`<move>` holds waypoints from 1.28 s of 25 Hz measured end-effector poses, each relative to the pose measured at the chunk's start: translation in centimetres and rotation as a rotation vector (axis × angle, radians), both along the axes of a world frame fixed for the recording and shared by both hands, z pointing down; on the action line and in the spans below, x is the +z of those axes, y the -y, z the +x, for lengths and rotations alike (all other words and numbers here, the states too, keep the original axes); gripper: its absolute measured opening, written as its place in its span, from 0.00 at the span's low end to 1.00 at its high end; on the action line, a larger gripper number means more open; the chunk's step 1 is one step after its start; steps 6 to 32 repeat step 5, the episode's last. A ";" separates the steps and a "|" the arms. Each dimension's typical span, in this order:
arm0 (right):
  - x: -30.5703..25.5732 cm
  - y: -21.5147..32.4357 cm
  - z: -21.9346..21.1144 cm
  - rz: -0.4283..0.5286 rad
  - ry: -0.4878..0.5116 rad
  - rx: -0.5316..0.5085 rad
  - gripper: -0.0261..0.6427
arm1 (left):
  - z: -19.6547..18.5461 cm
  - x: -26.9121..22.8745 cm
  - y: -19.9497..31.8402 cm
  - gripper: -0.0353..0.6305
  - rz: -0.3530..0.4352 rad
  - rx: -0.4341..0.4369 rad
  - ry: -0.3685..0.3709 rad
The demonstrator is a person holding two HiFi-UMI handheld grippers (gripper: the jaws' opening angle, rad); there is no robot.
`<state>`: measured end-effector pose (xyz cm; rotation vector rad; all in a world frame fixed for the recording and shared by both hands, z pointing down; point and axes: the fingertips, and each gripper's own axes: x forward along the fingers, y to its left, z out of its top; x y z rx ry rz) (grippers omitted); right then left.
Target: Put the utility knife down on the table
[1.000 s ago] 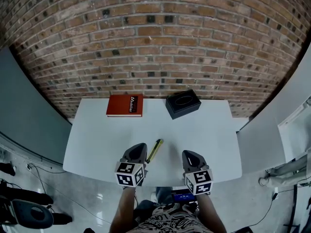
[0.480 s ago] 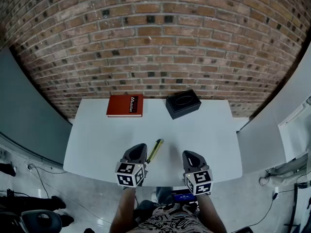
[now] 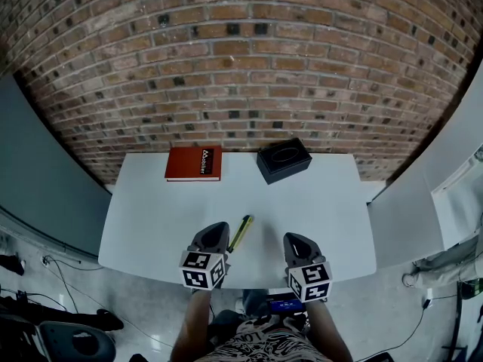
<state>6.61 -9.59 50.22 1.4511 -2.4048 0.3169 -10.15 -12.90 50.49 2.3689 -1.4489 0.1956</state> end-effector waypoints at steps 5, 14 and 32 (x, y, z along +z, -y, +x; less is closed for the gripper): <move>0.0 0.2 0.0 0.005 -0.001 0.004 0.04 | 0.0 0.0 0.1 0.08 0.003 0.005 0.002; 0.0 0.2 0.0 0.005 -0.001 0.004 0.04 | 0.0 0.0 0.1 0.08 0.003 0.005 0.002; 0.0 0.2 0.0 0.005 -0.001 0.004 0.04 | 0.0 0.0 0.1 0.08 0.003 0.005 0.002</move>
